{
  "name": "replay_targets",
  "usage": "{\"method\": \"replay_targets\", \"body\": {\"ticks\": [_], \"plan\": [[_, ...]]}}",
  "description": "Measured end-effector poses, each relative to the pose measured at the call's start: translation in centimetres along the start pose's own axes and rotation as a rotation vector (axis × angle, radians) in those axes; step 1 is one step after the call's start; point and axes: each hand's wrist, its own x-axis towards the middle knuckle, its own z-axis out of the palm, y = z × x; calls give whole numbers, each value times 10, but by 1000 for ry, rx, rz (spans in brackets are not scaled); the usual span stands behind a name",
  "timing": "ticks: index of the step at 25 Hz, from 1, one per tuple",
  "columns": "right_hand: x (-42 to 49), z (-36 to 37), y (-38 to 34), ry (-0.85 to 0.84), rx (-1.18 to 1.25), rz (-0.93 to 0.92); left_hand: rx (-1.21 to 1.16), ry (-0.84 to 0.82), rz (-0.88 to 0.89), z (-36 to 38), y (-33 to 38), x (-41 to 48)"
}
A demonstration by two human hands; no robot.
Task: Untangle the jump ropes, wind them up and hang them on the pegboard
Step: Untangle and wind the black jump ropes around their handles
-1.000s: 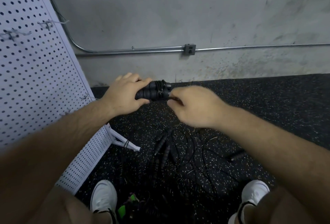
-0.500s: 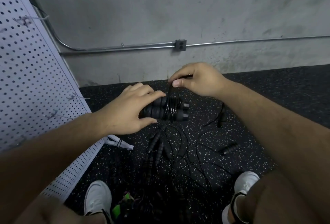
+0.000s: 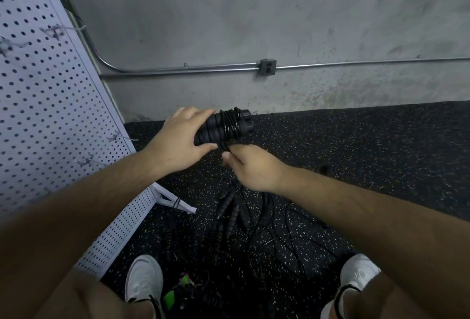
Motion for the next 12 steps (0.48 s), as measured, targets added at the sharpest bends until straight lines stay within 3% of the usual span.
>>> {"method": "replay_targets", "body": {"ticks": [6, 10, 12], "plan": [[-21, -20, -35, -125, -204, -18, 149, -105, 17, 21, -26, -3], [-24, -45, -36, 39, -672, -106, 161, -163, 129, 28, -14, -11], [-19, -54, -25, 92, -734, -122, 171, -197, 195, 31, -4, -18]]}}
